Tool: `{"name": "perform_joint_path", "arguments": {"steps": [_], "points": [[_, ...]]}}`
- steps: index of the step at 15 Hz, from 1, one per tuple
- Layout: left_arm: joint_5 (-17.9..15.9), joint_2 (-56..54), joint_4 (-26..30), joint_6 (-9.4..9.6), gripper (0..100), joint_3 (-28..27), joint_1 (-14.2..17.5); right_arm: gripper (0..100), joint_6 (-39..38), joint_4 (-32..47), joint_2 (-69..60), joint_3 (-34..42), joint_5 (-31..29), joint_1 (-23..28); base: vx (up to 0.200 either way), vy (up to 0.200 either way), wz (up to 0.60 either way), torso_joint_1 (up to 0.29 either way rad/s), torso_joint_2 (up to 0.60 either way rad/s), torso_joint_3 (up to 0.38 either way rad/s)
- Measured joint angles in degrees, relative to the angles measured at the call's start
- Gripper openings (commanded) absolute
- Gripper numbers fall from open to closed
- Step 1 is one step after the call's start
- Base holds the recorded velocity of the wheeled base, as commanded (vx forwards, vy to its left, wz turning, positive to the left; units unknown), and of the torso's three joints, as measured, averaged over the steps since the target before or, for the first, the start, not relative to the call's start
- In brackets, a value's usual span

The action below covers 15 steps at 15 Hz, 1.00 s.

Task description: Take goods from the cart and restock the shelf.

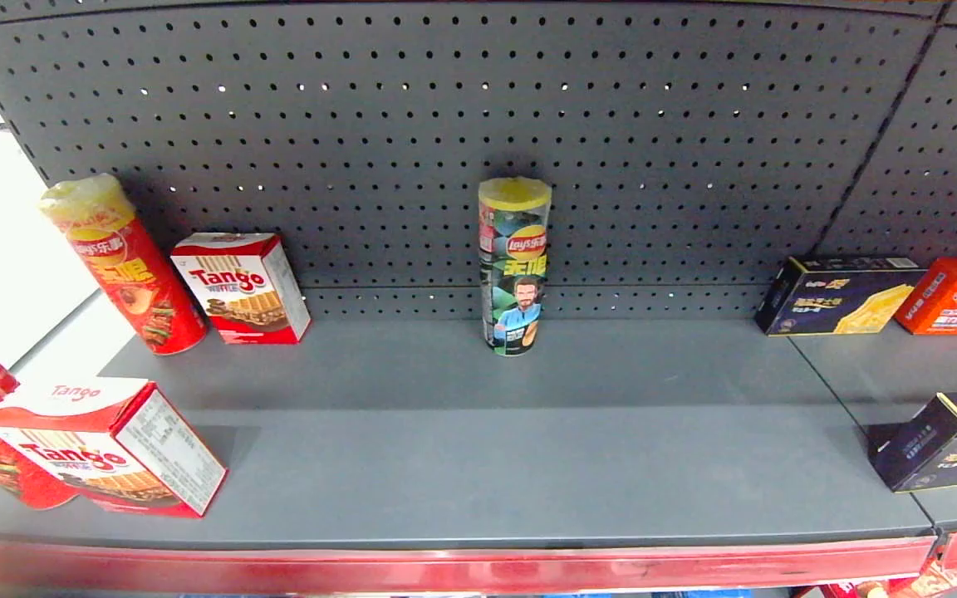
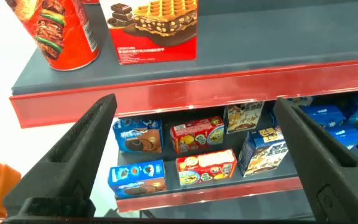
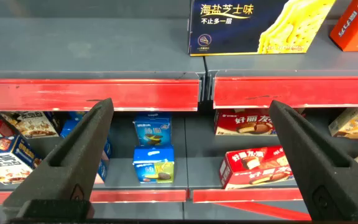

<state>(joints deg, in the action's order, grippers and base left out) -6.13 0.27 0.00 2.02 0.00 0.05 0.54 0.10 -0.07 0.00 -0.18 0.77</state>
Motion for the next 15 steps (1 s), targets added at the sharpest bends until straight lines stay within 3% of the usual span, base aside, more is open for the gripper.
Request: {"name": "perform_joint_path", "arguments": {"steps": [4, 15], "points": [[0.0, 0.0, 0.0, 0.0, 100, 0.0, 0.0, 100, 0.0, 0.0, 0.0, 0.0, 0.0, 0.0, 0.0, 0.0, 0.0, 0.0, 0.0, 0.0], [-0.1, 0.0, 0.0, 0.09, 100, 0.0, 0.0, 100, 0.0, 0.0, 0.0, 0.0, -0.2, 0.0, 0.0, 0.0, 0.6, 0.001, 0.0, 0.001]]}}
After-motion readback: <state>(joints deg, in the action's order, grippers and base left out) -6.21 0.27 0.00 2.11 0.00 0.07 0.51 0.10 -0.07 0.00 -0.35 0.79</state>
